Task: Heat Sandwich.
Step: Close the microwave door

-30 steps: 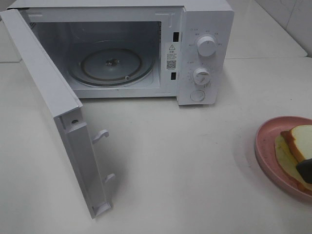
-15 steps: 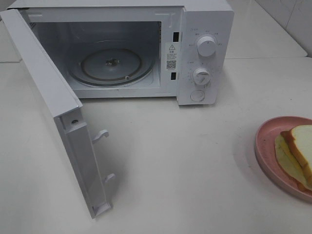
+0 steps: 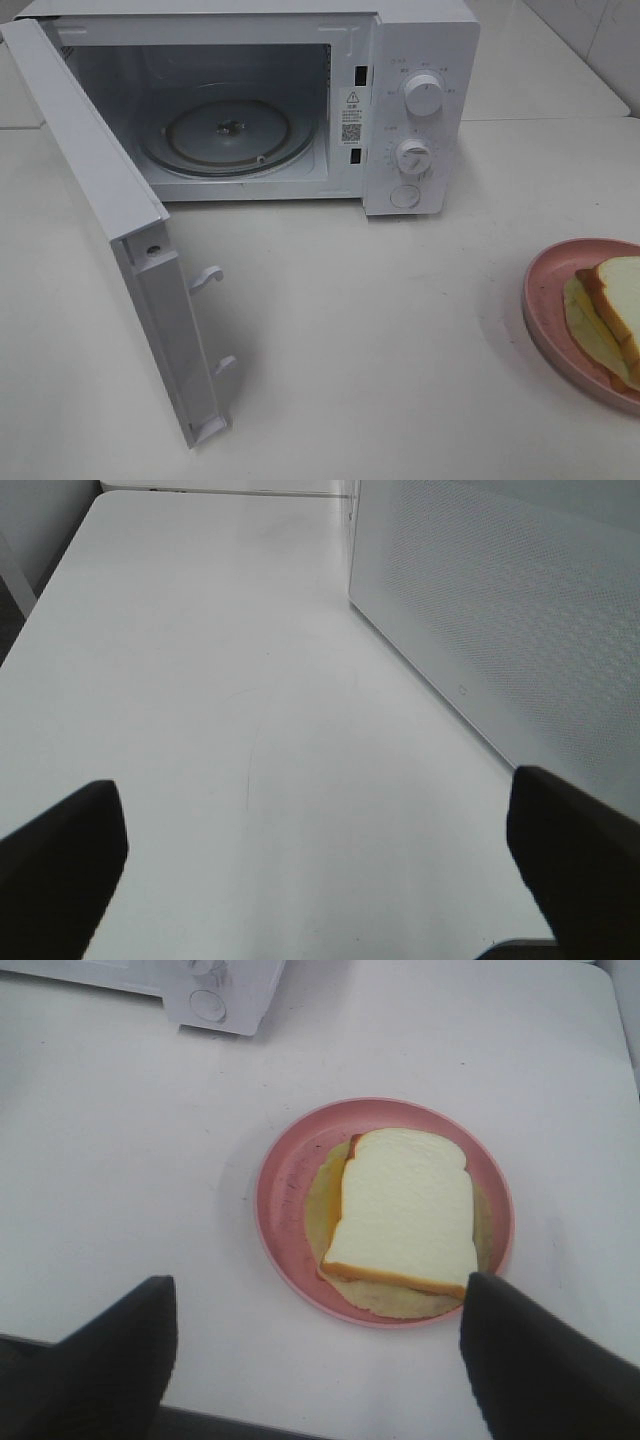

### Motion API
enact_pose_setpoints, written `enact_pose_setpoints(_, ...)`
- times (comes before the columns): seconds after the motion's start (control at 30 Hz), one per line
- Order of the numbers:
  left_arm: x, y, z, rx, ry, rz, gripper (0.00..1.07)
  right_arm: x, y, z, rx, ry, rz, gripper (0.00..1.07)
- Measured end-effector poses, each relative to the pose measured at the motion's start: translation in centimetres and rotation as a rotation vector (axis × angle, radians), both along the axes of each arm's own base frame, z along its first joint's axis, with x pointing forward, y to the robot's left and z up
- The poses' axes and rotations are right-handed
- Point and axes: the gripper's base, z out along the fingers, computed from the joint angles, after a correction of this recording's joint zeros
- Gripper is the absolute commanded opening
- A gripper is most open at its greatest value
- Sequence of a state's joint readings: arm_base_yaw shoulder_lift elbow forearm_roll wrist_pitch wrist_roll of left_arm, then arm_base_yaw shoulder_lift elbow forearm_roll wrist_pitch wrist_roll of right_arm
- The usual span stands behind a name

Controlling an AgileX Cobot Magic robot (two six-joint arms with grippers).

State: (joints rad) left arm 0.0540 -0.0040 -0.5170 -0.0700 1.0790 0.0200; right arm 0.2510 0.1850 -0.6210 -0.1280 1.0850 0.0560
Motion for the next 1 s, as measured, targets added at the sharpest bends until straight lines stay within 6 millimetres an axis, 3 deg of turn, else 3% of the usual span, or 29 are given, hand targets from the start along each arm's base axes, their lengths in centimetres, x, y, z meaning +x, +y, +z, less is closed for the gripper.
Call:
enact_pose_setpoints(0.23,0.0,0.0,0.0,0.000,0.000,0.000,0.98,-0.7,0.4,-2.8,0.053,-0.047,-0.069,0.76)
enact_pose_setpoints(0.5,0.0,0.0,0.0,0.000,0.000,0.000,0.98,-1.7,0.4,-2.9,0.067,-0.132,-0.110,0.76)
enact_pose_setpoints(1.0,0.0,0.0,0.0,0.000,0.000,0.000,0.98,-1.6,0.4,-2.9,0.067,-0.129,-0.111,0.76)
